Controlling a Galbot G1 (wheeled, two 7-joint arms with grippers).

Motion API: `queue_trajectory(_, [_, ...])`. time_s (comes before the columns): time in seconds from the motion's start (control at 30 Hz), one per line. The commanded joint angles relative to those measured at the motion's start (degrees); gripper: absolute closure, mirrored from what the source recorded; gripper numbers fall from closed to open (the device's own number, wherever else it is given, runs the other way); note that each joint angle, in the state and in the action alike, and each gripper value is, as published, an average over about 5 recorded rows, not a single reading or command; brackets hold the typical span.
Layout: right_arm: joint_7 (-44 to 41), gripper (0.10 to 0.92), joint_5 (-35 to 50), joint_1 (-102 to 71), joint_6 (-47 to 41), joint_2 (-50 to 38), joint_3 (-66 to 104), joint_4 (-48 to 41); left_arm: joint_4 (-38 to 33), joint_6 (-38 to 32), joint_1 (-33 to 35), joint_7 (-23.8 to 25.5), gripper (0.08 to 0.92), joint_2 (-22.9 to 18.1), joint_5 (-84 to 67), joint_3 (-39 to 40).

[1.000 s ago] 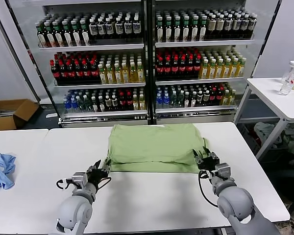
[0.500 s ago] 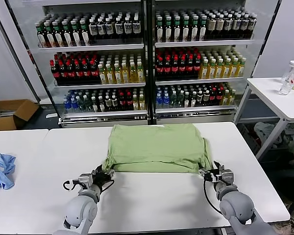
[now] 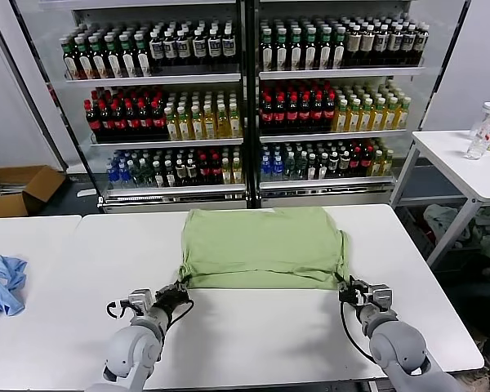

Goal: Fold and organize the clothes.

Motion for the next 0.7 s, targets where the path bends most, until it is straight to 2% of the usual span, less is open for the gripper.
queue_trajectory(0.03, [-1.90,0.871,0.19,-10.57,0.47,-2.32,3.54,10.90,-6.27,0.87,5.64,1.32,0.898,0.27,-9.39,-2.76])
queue_trajectory(0.3, [-4.92,0.876,-8.44,-33.60,0.92,-2.36,14.41,27.89,-28.92,0.87,28.04,-1.65,0.904,1.39,-5.94,-8.14])
queue_trajectory(0.4, [-5.05,0.869,-11.14,-37.93,0.12,-1.50,16.69,31.26,-34.95,0.89,36.39,-2.30,0.904,1.17,-2.40,-9.45])
queue_trajectory(0.47, [-4.71,0.837,-11.87,-38.90,0.73,-1.34,17.65,33.00,-37.92,0.90,40.73,-2.25,0.904,0.75,1.49,-9.54])
queue_trajectory(0.6, [-1.63,0.731,-9.41,-34.77,3.62,-1.75,18.21,35.35,-42.07,0.91,43.71,-2.01,0.887,0.14,6.42,-9.71])
queue_trajectory(0.7, [1.13,0.644,-4.74,-26.97,3.93,-2.66,17.10,33.70,-43.36,0.89,40.47,-1.26,0.819,0.00,6.00,-11.36])
